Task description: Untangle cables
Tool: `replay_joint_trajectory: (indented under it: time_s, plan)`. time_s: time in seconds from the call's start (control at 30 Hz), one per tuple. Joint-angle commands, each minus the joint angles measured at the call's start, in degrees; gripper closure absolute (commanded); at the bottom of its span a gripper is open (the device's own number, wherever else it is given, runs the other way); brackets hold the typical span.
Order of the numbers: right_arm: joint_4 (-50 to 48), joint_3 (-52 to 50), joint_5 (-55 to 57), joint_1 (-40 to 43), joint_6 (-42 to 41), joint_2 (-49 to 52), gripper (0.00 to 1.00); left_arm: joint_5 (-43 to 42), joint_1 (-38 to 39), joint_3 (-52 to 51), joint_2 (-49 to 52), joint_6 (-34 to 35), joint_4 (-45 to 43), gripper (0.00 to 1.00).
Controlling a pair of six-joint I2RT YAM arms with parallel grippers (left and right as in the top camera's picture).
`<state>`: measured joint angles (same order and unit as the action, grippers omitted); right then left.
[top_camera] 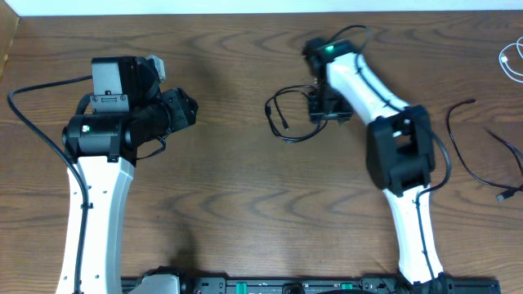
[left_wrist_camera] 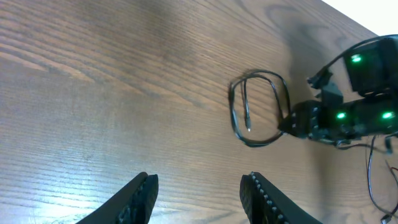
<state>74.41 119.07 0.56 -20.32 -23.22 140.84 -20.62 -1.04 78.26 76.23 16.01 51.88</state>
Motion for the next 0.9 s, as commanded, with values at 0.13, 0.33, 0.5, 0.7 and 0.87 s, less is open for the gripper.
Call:
replay_joint_trajectory:
  time_s: [0.13, 0.33, 0.5, 0.7, 0.87]
  plan:
    - [-5.73, -3.98, -11.72, 4.13, 3.85, 3.63, 0.62, 0.81, -0.28, 0.39, 0.11, -0.98, 0.13, 0.52]
    - [-9.79, -8.9, -10.25, 2.99, 1.77, 3.63, 0.86, 0.81, -0.28, 0.39, 0.13, -0.98, 0.33, 0.52]
    - [-11.23, -8.9, -9.05, 3.08, 3.32, 3.39, 0.99, 0.81, -0.28, 0.39, 0.13, -0.98, 0.31, 0.52]
    - [-5.73, -1.14, -9.09, 5.35, 9.99, -0.5, 0.99, 0.81, -0.28, 0.39, 0.13, -0.98, 0.35, 0.52]
    - [-3.45, 2.6, -9.07, 8.81, 10.73, -10.82, 0.99, 0.81, -0.28, 0.39, 0.13, -0.98, 0.33, 0.52]
